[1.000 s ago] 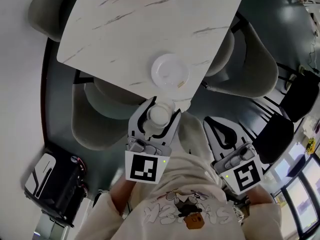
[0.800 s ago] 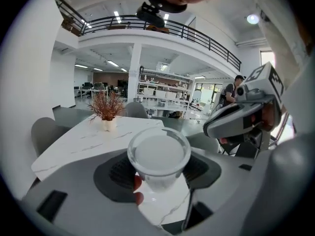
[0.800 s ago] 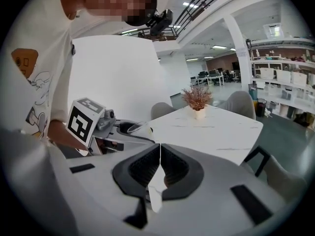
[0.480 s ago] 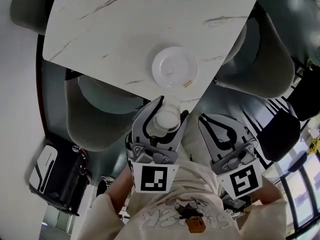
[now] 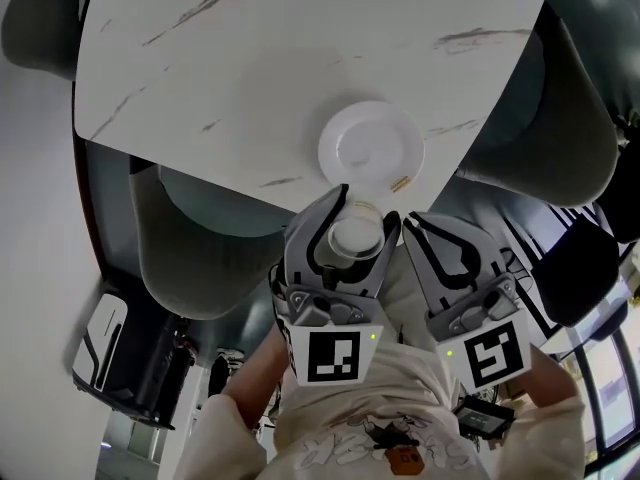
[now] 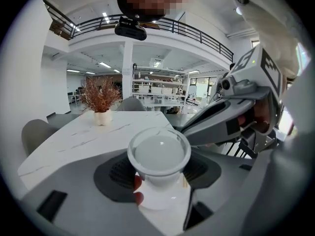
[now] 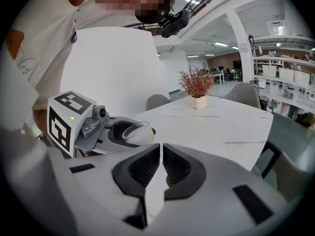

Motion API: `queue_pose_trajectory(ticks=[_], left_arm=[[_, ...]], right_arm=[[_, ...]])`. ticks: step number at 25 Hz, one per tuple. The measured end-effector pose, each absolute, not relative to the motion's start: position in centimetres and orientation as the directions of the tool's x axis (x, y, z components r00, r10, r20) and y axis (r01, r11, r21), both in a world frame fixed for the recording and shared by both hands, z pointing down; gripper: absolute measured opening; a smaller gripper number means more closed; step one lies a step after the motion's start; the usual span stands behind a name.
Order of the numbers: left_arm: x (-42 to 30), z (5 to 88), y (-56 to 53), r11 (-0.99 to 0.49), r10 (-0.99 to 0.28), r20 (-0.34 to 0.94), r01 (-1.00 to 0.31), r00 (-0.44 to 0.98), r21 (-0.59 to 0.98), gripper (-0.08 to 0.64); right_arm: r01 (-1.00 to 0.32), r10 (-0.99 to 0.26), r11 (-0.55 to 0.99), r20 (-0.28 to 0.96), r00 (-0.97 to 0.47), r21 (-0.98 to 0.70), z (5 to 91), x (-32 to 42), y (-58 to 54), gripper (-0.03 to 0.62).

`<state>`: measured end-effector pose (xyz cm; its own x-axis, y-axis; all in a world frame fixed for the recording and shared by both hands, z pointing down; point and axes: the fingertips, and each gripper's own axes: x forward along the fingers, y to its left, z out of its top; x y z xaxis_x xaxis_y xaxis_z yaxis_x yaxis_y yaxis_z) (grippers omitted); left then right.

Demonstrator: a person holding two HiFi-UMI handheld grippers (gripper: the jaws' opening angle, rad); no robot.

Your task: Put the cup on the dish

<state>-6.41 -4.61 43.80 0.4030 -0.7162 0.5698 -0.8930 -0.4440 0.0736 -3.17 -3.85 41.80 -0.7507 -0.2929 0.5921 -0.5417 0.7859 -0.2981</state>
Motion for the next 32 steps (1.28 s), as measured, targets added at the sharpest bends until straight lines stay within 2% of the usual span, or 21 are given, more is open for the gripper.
queue_pose_trajectory(ticks=[12,32], left_arm=[[-6.5,49.3,-5.7,-0.443,-0.735,0.558,-0.896,0.386,0.036,0.265],[-6.3,52.4,-7.8,-0.513,-0.704,0.562,-0.858,0.434,0.019,0.265]], right_arm=[[-0.583,-0.295,0.739,0.616,-0.730,-0.338,47.8,-3.7,-5.5,0.006],[-0.620,-0.330,0.682,0.593,-0.734,-0.388,50.6,-4.1,-7.1,0.006]])
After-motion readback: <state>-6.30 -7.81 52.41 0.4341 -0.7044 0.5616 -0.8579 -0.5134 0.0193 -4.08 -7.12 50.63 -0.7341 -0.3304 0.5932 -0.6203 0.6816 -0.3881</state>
